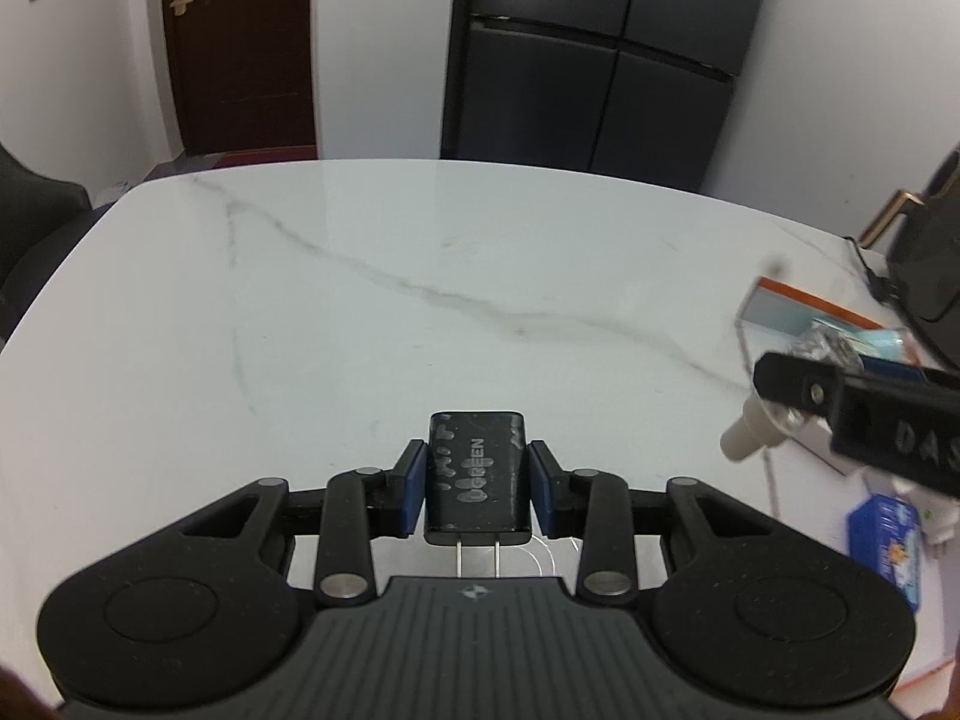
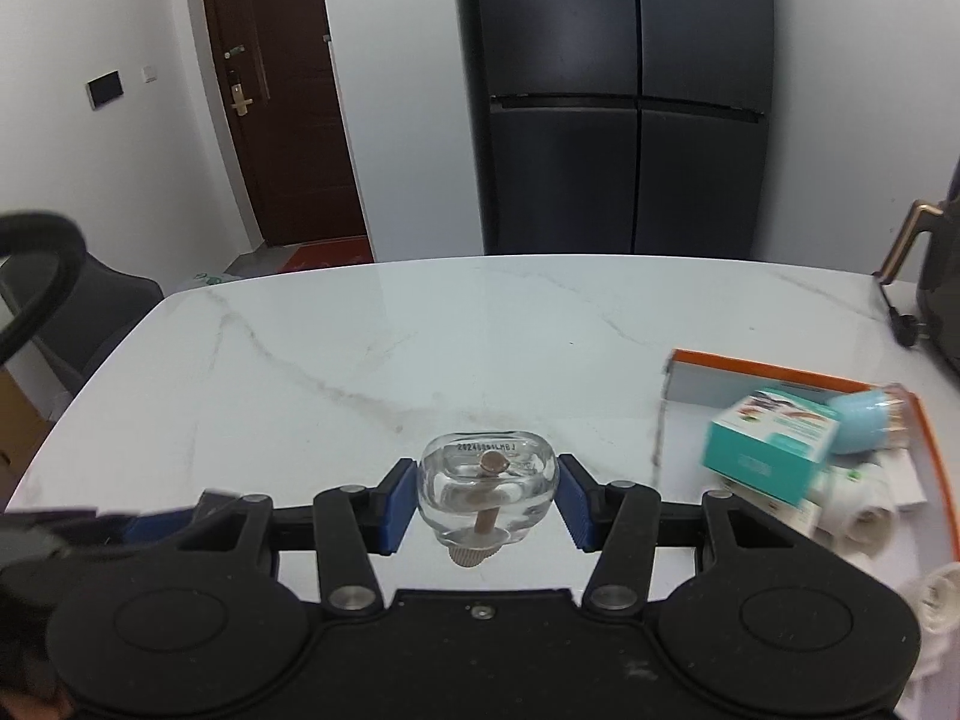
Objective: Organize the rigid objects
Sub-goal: 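Carry the charger and refill bottle over the orange-rimmed box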
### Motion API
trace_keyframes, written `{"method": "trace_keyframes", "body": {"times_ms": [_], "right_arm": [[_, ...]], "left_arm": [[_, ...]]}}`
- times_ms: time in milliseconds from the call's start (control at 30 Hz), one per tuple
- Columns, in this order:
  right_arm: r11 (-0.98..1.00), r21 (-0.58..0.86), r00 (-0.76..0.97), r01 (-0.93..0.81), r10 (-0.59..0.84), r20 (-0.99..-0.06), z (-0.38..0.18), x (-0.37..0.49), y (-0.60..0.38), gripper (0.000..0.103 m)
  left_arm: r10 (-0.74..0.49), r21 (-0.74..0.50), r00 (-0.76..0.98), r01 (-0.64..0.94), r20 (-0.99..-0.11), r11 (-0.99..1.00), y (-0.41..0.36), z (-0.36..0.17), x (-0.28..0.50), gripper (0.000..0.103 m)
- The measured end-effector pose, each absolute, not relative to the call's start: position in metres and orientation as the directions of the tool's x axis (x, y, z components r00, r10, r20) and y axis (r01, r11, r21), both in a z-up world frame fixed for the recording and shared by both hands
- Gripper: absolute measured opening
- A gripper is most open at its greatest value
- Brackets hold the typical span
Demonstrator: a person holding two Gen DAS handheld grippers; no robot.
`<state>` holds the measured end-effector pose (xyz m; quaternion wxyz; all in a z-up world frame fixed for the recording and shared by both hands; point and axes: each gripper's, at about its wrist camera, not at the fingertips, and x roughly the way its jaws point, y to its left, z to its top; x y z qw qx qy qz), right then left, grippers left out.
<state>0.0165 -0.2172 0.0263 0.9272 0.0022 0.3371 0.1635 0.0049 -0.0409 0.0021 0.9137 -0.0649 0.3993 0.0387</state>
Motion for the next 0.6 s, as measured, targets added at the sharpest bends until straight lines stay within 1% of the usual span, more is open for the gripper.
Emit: {"method": "trace_keyframes", "body": {"times_ms": [267,600], "right_arm": [[0.945,0.094,0.723,-0.314,0.302,-0.622,0.033,-0.025,-0.251,0.061],[0.947,0.101,0.731,-0.304,0.3,-0.613,0.037,-0.053,-0.288,0.061]], "left_arm": [[0.026,-0.069,0.676,-0.113,-0.737,0.991,-0.069,0.015,-0.011,0.036],[0.036,-0.045,0.684,-0.1,-0.729,0.994,-0.105,0.027,-0.017,0.036]]}}
